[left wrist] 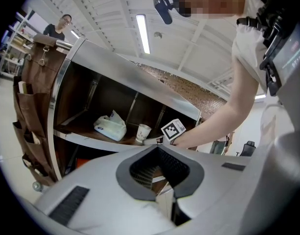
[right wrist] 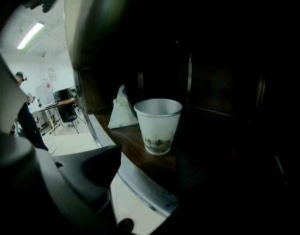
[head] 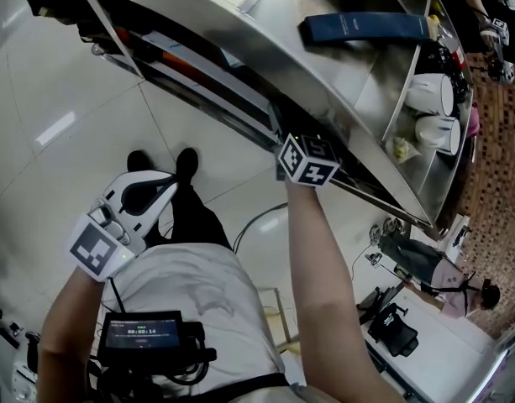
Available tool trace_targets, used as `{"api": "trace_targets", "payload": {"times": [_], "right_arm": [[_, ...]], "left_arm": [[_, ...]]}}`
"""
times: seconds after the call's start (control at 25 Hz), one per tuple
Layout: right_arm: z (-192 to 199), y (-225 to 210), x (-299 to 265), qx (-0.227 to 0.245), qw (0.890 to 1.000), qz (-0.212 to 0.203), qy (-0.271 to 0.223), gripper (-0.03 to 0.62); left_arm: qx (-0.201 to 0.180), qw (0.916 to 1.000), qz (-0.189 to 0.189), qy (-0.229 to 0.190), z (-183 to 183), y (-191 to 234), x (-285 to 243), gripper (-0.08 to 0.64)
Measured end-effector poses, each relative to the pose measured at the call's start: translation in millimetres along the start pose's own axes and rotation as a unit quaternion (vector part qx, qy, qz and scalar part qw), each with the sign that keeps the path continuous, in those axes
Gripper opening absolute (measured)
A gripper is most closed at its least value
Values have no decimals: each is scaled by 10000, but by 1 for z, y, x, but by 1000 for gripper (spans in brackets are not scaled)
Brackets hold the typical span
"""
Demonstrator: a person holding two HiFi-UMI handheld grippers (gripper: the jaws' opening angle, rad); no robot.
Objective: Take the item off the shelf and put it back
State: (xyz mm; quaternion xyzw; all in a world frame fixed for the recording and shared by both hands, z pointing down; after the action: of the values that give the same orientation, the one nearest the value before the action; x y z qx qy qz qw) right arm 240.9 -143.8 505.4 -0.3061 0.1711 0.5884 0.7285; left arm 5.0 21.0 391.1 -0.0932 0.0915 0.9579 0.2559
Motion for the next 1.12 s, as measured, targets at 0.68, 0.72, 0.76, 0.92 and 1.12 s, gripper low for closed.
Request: {"api": "trace_targets", "payload": {"times": [0.68,0.72,0.76,0.92,1.12], "right_arm": [[-6,54,49,176,9981,-543,-237,46],[-7,63,52,183,9974,-651,-237,46],[-10,73,56,191,9966,-762,-241,46],[-21,113,68,282,9913,-1252,-286,32],[-36,163,86,434,9820,-1810,-329,32]], "left_arm": [[-140,9999,16,-19,-20,14,7,6],[-126,9999,-9,-31,-22,16,8,6],[-111,9999,-45,-56,-26,19,10,6],[-181,9994,-212,-192,-43,34,19,6],[-358,9985,-341,-235,-60,46,33,6]]}}
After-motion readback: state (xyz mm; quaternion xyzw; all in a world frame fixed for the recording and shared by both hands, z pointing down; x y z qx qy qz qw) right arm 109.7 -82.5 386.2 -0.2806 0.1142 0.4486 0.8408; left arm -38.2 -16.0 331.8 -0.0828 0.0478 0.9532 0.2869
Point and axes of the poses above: the fingertips, and each gripper's own axes: x backward along the fingers, y to its left, z out of its underside, the point moved 1 cm from there along x, backward along the fingers, and after that the axes turned 15 degrees about -x, right-handed, at the moved point
